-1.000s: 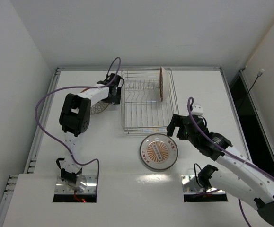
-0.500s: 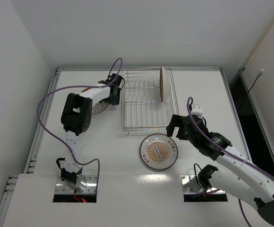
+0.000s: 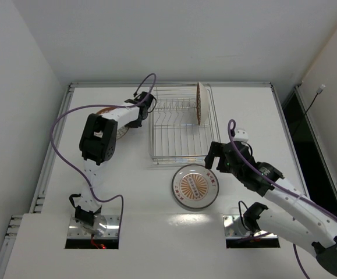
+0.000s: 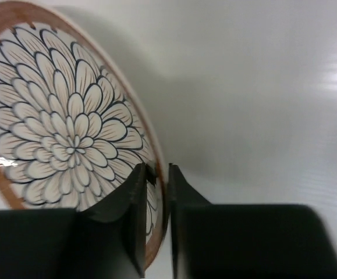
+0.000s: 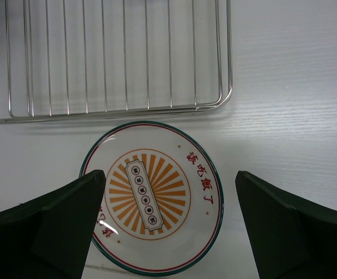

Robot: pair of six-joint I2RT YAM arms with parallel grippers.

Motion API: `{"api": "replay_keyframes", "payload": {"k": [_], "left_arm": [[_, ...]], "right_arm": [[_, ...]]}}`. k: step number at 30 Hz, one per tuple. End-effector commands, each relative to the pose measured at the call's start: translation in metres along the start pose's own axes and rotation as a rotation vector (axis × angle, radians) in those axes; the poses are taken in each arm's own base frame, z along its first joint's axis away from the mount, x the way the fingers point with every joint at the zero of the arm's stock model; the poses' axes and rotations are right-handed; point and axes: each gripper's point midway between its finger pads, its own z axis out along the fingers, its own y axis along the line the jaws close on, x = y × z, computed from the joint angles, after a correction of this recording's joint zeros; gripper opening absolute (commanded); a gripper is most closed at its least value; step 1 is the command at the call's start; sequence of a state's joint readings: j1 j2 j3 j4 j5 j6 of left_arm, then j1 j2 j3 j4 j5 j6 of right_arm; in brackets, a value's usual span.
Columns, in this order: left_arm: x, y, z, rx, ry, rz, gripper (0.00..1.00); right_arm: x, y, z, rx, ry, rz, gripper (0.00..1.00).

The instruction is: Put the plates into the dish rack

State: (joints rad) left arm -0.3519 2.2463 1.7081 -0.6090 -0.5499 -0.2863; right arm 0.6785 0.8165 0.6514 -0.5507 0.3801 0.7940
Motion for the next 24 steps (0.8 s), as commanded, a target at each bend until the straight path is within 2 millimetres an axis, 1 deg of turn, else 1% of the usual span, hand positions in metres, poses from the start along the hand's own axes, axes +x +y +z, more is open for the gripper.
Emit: {"api": "replay_keyframes", "payload": {"k": [1,2,3,4,5,8,9,11,12,14,15,16,17,18,19,20,22,23,24], "left_arm": [[0.020,-0.002,0.009,0.003,0.074,-0.018,0.03],[0.017,0.003,0.004,-0.008,0.066,-0.020,0.00],[0.014,0.005,0.001,-0.006,0.057,-0.026,0.00],[0.006,0.006,-0.004,-0.002,0.038,-0.038,0.00],[-0.003,0.010,-0.014,0.004,0.014,-0.053,0.00],[-0.020,0.019,-0.034,0.015,-0.037,-0.084,0.00],[-0.036,0.027,-0.052,0.026,-0.085,-0.114,0.00],[-0.053,0.037,-0.073,0.040,-0.141,-0.157,0.00],[-0.066,0.051,-0.096,0.041,-0.200,-0.193,0.00],[-0.079,0.071,-0.119,0.014,-0.296,-0.265,0.00],[-0.079,0.091,-0.144,0.004,-0.362,-0.301,0.00],[-0.082,0.098,-0.156,0.015,-0.411,-0.334,0.00],[-0.095,0.106,-0.173,0.033,-0.500,-0.383,0.00],[-0.098,0.114,-0.185,0.042,-0.546,-0.405,0.00],[-0.091,0.113,-0.189,0.069,-0.562,-0.410,0.00],[-0.101,0.126,-0.217,0.104,-0.650,-0.451,0.00],[-0.102,0.135,-0.235,0.129,-0.711,-0.485,0.00],[-0.093,0.142,-0.235,0.099,-0.719,-0.503,0.00],[-0.096,0.159,-0.257,0.097,-0.794,-0.561,0.00]], "right_arm": [[-0.008,0.007,-0.004,-0.017,-0.014,0.019,0.92],[-0.009,0.005,-0.003,-0.010,-0.016,0.024,0.92],[-0.007,0.004,-0.004,-0.005,-0.010,0.021,0.92],[-0.013,0.005,-0.007,-0.009,-0.030,0.019,0.92],[-0.013,0.005,-0.007,-0.009,-0.030,0.019,0.92],[-0.014,0.002,-0.009,0.005,-0.026,0.015,0.92],[-0.018,0.002,-0.010,0.007,-0.039,0.007,0.92],[-0.016,-0.001,-0.008,0.026,-0.029,0.000,0.92],[-0.014,-0.003,-0.009,0.031,-0.023,-0.003,0.92],[-0.014,-0.003,-0.009,0.031,-0.023,-0.003,0.92],[-0.014,-0.003,-0.009,0.031,-0.023,-0.003,0.92],[-0.014,-0.003,-0.009,0.031,-0.023,-0.003,0.92],[-0.014,-0.003,-0.009,0.031,-0.023,-0.003,0.92],[-0.014,-0.003,-0.009,0.031,-0.023,-0.003,0.92],[-0.009,-0.005,-0.006,0.042,-0.009,-0.010,0.92],[-0.009,-0.004,-0.004,0.042,-0.009,-0.010,0.92],[-0.010,-0.003,-0.002,0.042,-0.009,-0.010,0.92],[-0.007,-0.002,0.000,0.040,0.003,-0.013,0.92],[-0.007,-0.002,0.000,0.040,0.003,-0.013,0.92]]}}
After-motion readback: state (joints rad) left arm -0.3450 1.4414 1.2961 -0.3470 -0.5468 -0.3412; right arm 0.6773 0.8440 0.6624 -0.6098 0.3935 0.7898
